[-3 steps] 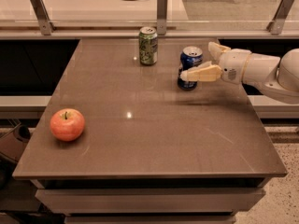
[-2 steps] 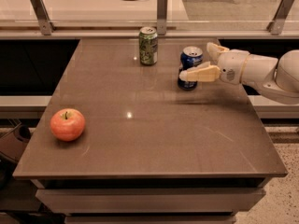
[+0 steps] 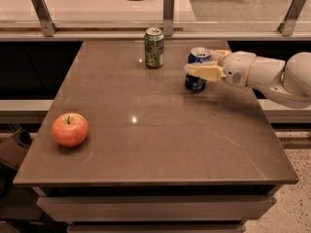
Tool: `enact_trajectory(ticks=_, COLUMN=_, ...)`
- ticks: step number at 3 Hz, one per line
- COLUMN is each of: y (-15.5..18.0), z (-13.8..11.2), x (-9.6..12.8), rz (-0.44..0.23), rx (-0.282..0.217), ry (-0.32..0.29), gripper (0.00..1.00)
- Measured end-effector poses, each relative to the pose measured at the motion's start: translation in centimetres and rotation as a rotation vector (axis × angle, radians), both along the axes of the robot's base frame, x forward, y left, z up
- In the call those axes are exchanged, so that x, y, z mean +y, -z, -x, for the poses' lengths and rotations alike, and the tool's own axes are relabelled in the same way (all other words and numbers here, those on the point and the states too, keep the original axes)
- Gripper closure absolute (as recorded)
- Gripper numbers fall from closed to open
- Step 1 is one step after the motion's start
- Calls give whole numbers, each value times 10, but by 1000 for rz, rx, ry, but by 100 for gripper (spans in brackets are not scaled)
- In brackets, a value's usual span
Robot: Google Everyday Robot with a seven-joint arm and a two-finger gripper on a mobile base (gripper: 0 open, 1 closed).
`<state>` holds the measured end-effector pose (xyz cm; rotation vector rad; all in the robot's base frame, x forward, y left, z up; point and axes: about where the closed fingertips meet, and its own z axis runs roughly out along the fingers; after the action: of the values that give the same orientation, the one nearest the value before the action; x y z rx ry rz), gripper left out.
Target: Move pepsi can near apple
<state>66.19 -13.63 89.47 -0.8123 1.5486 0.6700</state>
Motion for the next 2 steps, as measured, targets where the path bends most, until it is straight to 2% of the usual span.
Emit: enact_trajectory(ticks=2, y=0, z=0, x=6, rz=-1, rx=0, ry=-9, gripper=87)
